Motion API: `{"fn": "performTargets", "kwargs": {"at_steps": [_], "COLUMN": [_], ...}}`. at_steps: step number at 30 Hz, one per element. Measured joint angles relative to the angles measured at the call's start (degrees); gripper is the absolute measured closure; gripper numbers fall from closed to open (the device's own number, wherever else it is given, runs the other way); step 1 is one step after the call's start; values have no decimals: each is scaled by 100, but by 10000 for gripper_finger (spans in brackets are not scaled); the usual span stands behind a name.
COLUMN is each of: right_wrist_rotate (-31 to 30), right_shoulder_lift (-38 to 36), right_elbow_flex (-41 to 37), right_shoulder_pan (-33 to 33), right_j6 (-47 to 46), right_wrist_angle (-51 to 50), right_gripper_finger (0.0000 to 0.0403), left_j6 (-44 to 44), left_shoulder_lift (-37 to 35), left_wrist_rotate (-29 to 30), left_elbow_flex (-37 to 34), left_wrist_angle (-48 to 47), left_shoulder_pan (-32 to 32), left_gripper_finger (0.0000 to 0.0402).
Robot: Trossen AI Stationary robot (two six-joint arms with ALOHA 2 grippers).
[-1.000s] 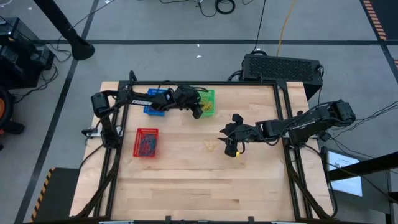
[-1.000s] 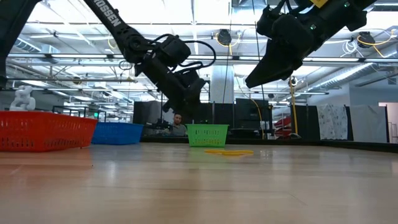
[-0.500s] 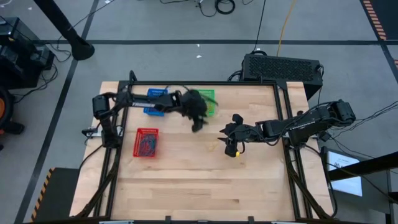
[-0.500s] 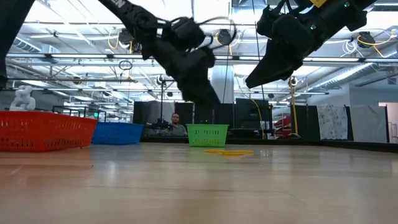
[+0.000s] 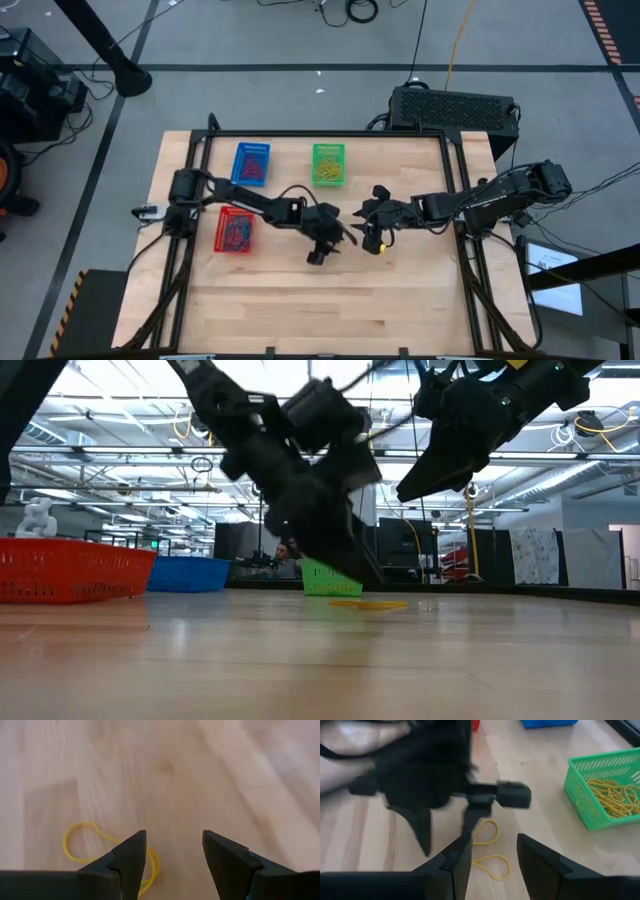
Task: Sort rubber bands into baskets
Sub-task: Put the yellow rubber band into the green basket
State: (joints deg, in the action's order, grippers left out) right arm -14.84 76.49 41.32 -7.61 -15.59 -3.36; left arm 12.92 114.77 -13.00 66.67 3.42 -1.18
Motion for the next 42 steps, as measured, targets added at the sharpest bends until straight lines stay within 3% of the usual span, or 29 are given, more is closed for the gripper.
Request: {"fn": "performTargets", "kwargs": {"at_steps": [12,16,23,26,33,42], "right_wrist_rotate": [25,21,18,18,16,16], "right_shoulder_lift": [0,0,0,0,0,0], "right_elbow_flex": [0,0,0,0,0,2], "right_shoulder_pan": [1,1,1,1,1,1], "right_j6": [-25,-23,-23,-23,-24,-24], "right_wrist_angle": [-109,-144,-144,-144,-175,-171], "right_gripper_finger": [255,255,255,255,255,255], "left_j6": [-499,-506,-500,-456,-71,359], "left_shoulder_lift": [423,421,410,311,-562,-1758], "left_wrist_rotate": [-67,-54,-39,-28,46,853], "left_elbow_flex": [21,31,28,14,-28,-3], "left_wrist_angle": [57,-176,-374,-465,-1243,-1684], "left_shoulder_pan": [187,187,167,143,93,310], "left_gripper_finger": [205,253,385,393,399,400]}}
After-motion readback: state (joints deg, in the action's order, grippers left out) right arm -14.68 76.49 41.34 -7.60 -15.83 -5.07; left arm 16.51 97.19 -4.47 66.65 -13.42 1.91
